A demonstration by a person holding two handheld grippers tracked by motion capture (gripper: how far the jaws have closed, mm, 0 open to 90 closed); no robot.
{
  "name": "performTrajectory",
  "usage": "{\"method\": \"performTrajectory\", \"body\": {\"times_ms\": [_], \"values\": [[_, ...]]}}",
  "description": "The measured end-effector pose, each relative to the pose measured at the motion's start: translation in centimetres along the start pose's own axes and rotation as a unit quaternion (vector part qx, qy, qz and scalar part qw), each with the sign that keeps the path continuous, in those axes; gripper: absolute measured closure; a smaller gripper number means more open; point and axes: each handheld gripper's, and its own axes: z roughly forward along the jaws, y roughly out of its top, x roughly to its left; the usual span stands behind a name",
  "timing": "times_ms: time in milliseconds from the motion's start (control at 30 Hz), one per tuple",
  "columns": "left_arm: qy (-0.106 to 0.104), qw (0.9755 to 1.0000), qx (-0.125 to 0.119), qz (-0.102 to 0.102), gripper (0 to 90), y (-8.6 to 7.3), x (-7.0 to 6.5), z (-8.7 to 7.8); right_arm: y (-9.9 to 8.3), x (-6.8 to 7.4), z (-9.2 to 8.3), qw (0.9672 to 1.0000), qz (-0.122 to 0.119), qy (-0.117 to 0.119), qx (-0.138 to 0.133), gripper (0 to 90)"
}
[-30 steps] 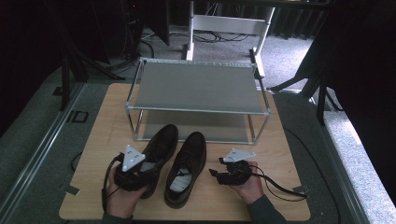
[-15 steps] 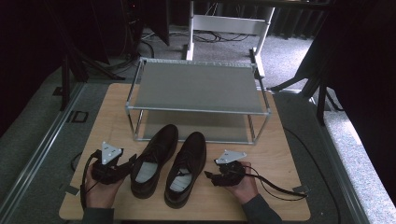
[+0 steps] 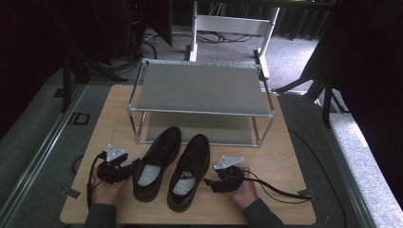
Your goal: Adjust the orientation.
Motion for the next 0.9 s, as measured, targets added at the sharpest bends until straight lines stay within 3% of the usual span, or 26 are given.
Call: {"method": "performTrajectory", "body": {"times_ms": [200,367,500,567,633,900], "values": [[-0.007,0.9999,0.003,-0.008,48.2,-0.4,0.3,-0.5,0.3,0.3,0.6,0.9999,-0.009,-0.009,0.009,38.3],[-0.010,0.9991,0.039,0.011,49.5,-2.2,0.5,-1.3,0.4,-0.9,0.2,0.9998,0.006,-0.017,0.001,38.8],[-0.044,0.9965,0.068,0.020,51.5,-3.0,0.0,-0.6,0.4,-0.8,0.9,0.9999,0.005,-0.008,0.010,38.9],[-0.046,0.9965,0.066,0.023,59.2,-3.0,-0.1,-0.5,0.4,-0.6,1.2,0.9999,0.004,-0.005,0.011,39.0],[-0.043,0.9962,0.068,0.032,58.5,-2.7,-0.3,-0.6,0.4,-0.8,1.1,1.0000,0.005,-0.004,0.005,39.4],[-0.050,0.9962,0.068,0.023,61.9,-2.8,-0.6,-0.3,0.6,-0.8,1.2,1.0000,0.006,-0.001,0.007,39.7]]}}
